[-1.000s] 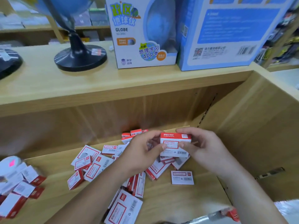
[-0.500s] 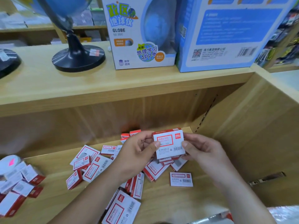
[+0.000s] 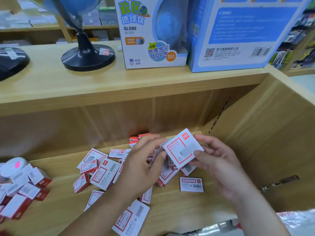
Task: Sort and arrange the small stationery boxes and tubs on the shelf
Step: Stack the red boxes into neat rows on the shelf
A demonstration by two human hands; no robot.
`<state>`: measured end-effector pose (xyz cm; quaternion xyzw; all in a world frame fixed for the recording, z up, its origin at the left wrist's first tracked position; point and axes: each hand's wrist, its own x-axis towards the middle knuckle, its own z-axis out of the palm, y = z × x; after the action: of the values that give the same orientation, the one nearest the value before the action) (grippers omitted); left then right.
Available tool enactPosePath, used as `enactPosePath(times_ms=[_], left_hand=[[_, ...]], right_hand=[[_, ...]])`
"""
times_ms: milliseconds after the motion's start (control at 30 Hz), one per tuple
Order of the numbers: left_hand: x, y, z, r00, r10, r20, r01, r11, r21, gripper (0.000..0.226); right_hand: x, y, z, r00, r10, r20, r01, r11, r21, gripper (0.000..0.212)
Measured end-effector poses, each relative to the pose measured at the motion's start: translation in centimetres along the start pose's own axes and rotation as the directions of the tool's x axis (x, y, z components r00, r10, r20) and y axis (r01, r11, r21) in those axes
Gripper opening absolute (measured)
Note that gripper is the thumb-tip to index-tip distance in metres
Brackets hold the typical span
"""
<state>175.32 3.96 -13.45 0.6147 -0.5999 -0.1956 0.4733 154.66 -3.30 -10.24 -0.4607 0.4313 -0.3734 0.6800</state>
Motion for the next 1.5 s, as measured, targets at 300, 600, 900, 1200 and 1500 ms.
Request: enactPosePath(times_ms=[300, 600, 900, 1200, 1500], left_hand=[[1.5, 2.0, -0.9, 0.959, -0.257, 0.121, 0.278, 0.937, -0.213, 0.032], [4.7, 2.4, 1.5, 0.998, -0.024, 0.063, 0.03, 0.995, -0.1, 0.035], [3.4, -2.4, 1.2, 0.933, -0.224, 0.281, 0.092, 0.905, 0.414, 0.054], [3.5, -3.4, 2.5, 0.903, -0.172, 0.394, -0.004, 0.912, 0.409, 0.075], [3.4, -1.9, 0.9, 0.942, -0.262, 0.208, 0.247, 0.964, 0.099, 0.011]], right_hand=[[0.0, -0.4, 0.0, 0.972, -0.202, 0.118, 0.229, 0.927, -0.297, 0.038], [3.0, -1.6, -0.8, 0.837, -0.488, 0.247, 0.401, 0.239, -0.885, 0.042], [7.6, 0.0, -0.9, 0.923, -0.383, 0.03, 0.097, 0.158, -0.983, 0.036], [9.8, 3.5, -1.0, 0.918, -0.392, -0.059, 0.025, 0.204, -0.979, 0.035], [6.6, 4.4, -1.5, 0.848, -0.517, -0.12, 0.226, 0.557, -0.799, 0.029]])
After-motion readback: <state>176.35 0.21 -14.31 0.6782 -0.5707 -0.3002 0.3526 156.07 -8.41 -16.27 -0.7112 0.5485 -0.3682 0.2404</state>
